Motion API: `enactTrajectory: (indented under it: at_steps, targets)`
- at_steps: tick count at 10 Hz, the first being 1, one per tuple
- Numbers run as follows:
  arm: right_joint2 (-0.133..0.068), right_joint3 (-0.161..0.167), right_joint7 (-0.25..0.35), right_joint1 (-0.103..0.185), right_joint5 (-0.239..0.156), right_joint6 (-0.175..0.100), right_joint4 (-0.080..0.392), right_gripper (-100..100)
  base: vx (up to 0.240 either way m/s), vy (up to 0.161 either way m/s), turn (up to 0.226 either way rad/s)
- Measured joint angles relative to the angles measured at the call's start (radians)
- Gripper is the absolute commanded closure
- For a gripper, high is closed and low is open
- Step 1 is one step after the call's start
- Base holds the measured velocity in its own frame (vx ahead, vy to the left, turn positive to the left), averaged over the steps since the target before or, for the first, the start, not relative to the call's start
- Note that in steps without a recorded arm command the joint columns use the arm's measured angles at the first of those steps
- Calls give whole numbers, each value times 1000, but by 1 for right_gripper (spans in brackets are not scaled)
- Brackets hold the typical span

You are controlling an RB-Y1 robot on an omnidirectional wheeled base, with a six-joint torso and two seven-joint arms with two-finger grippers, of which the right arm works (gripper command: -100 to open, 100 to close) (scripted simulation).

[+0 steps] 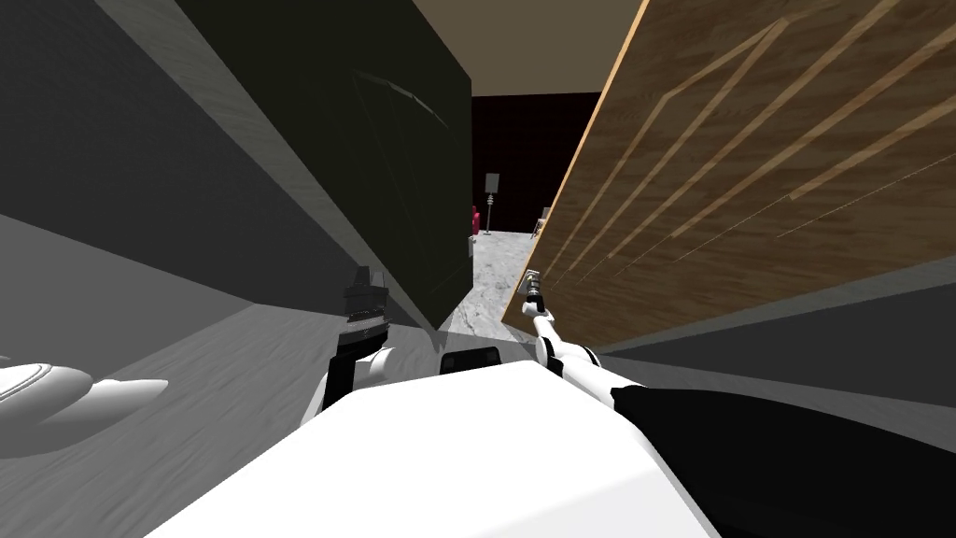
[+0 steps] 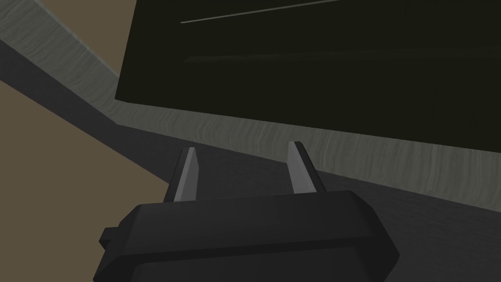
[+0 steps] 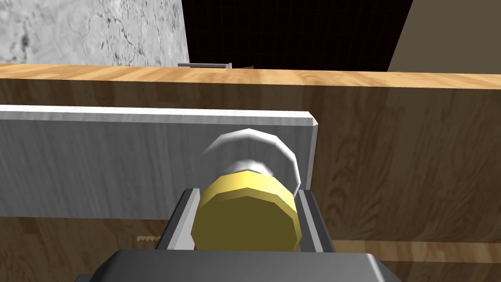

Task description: Push the door open

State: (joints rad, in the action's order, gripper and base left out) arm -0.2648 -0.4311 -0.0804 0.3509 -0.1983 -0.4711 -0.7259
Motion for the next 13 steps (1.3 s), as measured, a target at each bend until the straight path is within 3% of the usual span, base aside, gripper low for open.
enactTrajectory:
  at_steps: [2,3,5,6,8,13]
  targets:
    - [10,-33,-25,5,2,15,-14,100,44,-5,1]
    - [-1,-33,-23,27,2,-9,31,100,59,-7,38]
    - [22,-79,-48,6,5,21,-18,100,84,-17,27]
    - [14,-87,-52,23,6,5,20,100,44,0,-5]
    - [14,-102,-58,37,7,-16,45,100,59,-4,6]
    - [39,-196,-116,47,13,-9,40,100,100,-16,21]
